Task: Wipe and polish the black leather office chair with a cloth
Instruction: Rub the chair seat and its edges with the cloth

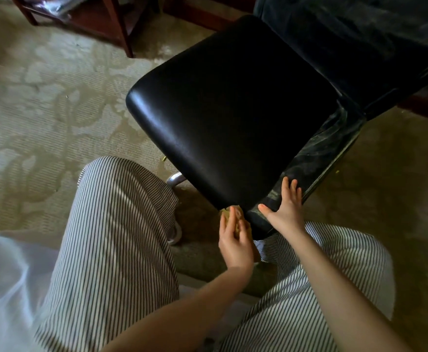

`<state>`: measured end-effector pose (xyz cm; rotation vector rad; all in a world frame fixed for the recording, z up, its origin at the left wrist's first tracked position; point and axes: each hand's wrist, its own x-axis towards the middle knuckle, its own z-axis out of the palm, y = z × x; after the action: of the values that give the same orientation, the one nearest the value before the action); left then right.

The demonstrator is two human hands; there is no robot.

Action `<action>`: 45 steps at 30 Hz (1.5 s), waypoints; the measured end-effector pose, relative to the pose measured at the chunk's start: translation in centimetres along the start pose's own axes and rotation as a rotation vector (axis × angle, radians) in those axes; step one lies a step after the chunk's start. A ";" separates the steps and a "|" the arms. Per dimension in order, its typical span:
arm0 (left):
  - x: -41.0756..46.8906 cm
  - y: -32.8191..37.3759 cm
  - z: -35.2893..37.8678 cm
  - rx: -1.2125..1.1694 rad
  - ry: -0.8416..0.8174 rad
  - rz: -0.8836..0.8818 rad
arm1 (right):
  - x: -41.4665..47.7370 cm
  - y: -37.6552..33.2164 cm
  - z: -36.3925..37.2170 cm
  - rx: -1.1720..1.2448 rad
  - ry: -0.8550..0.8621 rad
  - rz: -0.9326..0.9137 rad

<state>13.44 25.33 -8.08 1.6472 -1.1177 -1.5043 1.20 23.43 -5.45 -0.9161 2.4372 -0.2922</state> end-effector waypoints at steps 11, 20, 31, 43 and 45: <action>9.7 5.1 -0.1 0.537 -0.175 0.635 | 0.0 0.6 -0.4 0.033 -0.054 -0.009; 8.5 3.0 0.5 0.720 -0.461 1.200 | 0.7 1.2 -1.7 -0.018 -0.066 0.032; 12.1 7.7 8.7 0.859 -0.840 1.437 | 2.6 4.7 -5.4 0.086 -0.089 -0.088; 17.3 12.1 17.8 0.927 -0.986 1.592 | 8.8 7.3 -6.8 0.320 0.246 -0.031; 18.5 12.7 19.1 0.925 -1.025 1.603 | 9.4 7.5 -6.9 0.382 0.230 -0.028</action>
<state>-7.75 4.88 -7.92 -0.2733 -2.8525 -0.5076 -12.63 22.95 -6.04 -0.7799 2.4473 -0.8815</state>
